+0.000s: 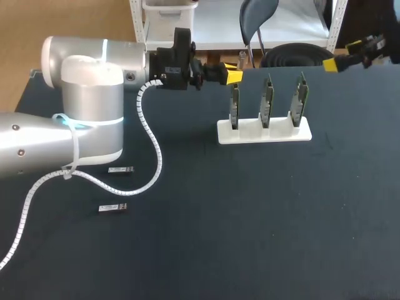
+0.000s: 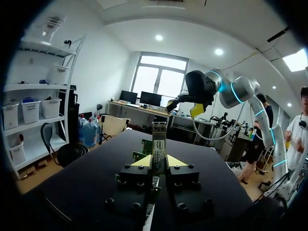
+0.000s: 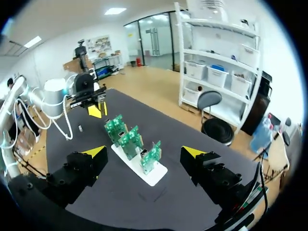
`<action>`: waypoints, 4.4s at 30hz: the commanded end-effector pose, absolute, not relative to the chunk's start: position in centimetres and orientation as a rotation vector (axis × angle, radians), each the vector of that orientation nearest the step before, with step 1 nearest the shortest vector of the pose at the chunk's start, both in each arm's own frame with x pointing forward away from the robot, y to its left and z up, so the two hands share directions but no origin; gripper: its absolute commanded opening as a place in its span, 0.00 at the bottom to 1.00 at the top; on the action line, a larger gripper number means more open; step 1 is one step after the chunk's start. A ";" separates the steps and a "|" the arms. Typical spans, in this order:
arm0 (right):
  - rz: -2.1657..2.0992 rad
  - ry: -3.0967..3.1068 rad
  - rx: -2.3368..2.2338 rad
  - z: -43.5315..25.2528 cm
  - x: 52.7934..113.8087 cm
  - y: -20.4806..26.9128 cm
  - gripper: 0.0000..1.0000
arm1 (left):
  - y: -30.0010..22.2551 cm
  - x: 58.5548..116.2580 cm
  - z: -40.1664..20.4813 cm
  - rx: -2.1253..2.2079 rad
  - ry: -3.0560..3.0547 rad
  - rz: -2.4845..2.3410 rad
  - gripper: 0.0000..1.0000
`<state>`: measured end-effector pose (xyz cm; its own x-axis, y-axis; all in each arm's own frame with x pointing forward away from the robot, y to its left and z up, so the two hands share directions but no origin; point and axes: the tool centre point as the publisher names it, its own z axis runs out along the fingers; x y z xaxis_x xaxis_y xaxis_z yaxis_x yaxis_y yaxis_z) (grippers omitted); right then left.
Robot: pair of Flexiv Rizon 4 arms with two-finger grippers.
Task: Pick up the optical module with the left hand, and insert it into the network port with the right hand.
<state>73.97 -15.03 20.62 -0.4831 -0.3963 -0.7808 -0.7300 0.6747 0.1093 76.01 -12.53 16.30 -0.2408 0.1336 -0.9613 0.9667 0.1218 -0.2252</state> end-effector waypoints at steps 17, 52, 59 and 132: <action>1.270 1.672 -1.636 19.7 75.3 -6.5 1.00 | -12.5 75.9 16.2 1.110 1.540 -1.221 0.00; 1.087 1.670 -1.474 19.6 75.3 -1.0 1.00 | -12.5 75.9 16.2 1.110 1.540 -1.221 0.00; 1.100 1.664 -1.462 19.6 75.7 -0.3 1.00 | -12.5 75.9 16.2 1.110 1.540 -1.221 0.00; 1.188 1.674 -1.495 19.4 76.8 2.5 1.00 | -12.5 75.9 16.2 1.110 1.540 -1.221 0.00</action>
